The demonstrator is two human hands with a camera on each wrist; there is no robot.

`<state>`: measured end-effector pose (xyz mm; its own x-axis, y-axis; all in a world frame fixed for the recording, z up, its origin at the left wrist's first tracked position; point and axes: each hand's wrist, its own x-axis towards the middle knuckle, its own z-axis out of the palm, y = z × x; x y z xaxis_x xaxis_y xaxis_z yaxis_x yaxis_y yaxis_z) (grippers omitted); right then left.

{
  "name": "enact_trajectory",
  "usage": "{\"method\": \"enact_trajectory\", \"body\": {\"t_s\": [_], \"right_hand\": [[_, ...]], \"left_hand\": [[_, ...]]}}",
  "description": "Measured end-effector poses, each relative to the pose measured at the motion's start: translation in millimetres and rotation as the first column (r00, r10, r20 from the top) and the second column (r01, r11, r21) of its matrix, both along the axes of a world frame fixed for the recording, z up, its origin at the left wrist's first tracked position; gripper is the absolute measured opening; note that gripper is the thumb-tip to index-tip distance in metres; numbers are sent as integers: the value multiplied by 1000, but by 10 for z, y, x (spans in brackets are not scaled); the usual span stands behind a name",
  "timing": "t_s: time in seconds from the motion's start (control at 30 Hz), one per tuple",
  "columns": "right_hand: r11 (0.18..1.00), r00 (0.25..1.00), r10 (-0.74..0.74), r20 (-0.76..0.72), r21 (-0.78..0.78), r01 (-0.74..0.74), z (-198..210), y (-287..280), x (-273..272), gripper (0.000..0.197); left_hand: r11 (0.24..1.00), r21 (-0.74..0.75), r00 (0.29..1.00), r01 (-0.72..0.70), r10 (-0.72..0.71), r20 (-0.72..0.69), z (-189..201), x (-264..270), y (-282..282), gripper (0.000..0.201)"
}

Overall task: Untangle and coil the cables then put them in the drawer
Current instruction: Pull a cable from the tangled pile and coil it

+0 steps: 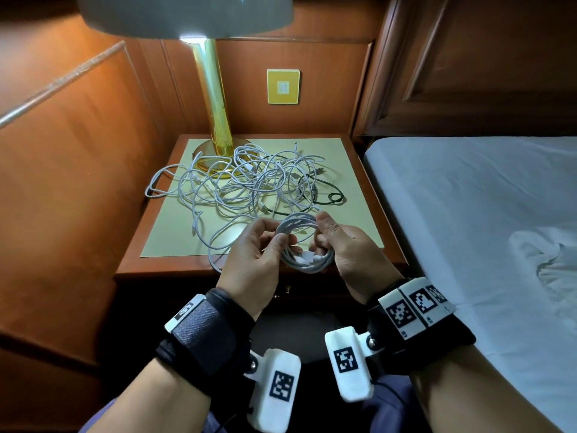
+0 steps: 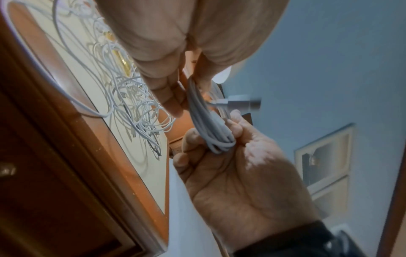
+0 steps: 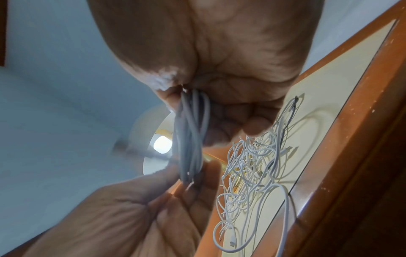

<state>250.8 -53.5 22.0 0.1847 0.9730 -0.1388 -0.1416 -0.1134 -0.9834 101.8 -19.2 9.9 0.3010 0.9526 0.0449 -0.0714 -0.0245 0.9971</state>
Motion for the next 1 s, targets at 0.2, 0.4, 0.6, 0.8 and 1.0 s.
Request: {"method": "enact_trajectory", "body": {"t_s": [0.2, 0.4, 0.6, 0.8, 1.0], "right_hand": [[999, 994, -3, 110, 47, -2, 12, -33, -14, 45], [999, 926, -13, 378, 41, -3, -36, -78, 89, 45], [999, 923, 17, 385, -31, -5, -104, -64, 232, 46], [999, 947, 48, 316, 5, -52, -45, -109, 298, 10], [999, 948, -45, 314, 34, 36, -54, -92, 305, 10]], "left_hand": [[982, -149, 976, 119, -88, 201, 100, -33, -2, 17], [995, 40, 995, 94, -94, 15, -19, -38, 60, 3], [975, 220, 976, -26, 73, -207, -63, -66, 118, 7], [994, 98, 991, -56, 67, -115, -116, -46, 152, 11], [998, 21, 996, -53, 55, -74, -109, -20, 144, 11]]}}
